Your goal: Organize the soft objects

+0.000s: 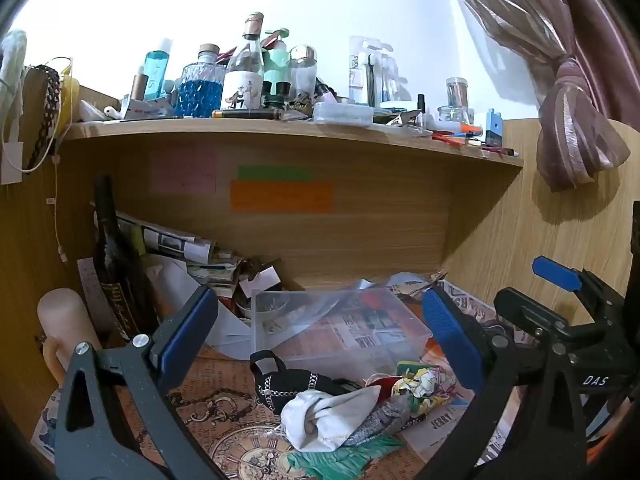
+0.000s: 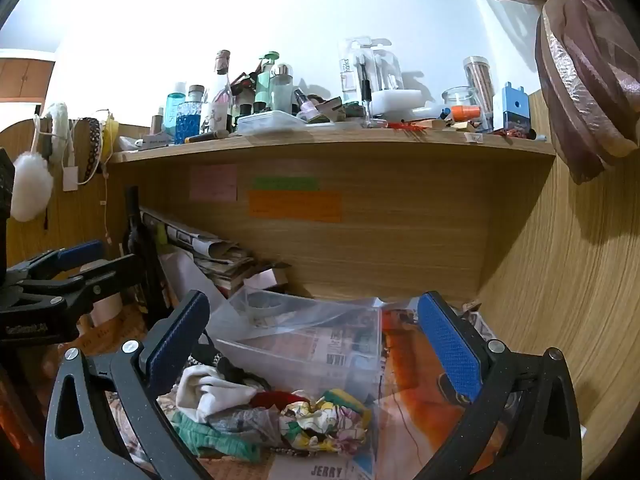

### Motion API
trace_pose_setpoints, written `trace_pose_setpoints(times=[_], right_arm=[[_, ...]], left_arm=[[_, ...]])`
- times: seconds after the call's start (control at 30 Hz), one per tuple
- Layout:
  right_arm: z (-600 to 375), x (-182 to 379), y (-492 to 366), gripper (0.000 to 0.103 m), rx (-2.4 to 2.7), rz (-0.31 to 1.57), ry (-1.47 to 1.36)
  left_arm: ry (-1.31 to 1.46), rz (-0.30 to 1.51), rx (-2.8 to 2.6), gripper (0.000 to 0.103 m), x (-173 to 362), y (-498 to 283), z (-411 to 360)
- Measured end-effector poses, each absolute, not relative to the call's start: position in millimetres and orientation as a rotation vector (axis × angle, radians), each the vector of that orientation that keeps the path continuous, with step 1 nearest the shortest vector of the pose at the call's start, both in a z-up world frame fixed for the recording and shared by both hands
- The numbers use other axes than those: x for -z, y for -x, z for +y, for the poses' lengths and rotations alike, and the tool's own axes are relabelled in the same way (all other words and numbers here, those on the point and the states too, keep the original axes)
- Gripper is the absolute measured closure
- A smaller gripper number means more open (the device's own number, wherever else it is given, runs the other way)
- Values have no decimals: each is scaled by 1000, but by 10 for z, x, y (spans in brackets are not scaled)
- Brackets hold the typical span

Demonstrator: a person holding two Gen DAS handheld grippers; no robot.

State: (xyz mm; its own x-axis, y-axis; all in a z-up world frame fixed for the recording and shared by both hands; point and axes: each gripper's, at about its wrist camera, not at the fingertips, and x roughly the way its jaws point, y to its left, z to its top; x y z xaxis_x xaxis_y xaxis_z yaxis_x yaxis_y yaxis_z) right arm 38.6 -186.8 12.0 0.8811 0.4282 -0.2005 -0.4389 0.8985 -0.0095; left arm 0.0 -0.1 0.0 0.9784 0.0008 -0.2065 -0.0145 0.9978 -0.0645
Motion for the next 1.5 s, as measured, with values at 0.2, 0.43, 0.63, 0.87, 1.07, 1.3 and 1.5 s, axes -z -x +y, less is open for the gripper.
trace_pose_setpoints(times=[0.2,0.43,0.63,0.87,1.07,1.3,1.5], right_arm=[[-1871,-115,-387,0,-457,208,52],[-1870,-133,-393,0,-457,213,51],[-1868,-124,-389,0,-458,213,50],[-1860,-130,-384,0,-461,216,46],[-1858,-121,-400,0,-461,217,46],[-1855,-120,-391,0,-462,214,46],[-1856,-122,-389,0,-463,213,47]], left_arm=[[69,204,-10,0,49,-2,6],[65,214,0,0,84,-31,25],[52,216,5,0,75,-47,14],[45,215,9,0,63,-50,-8],[47,221,10,0,60,-56,-13],[46,220,8,0,58,-60,-15],[62,214,-7,0,61,-64,-20]])
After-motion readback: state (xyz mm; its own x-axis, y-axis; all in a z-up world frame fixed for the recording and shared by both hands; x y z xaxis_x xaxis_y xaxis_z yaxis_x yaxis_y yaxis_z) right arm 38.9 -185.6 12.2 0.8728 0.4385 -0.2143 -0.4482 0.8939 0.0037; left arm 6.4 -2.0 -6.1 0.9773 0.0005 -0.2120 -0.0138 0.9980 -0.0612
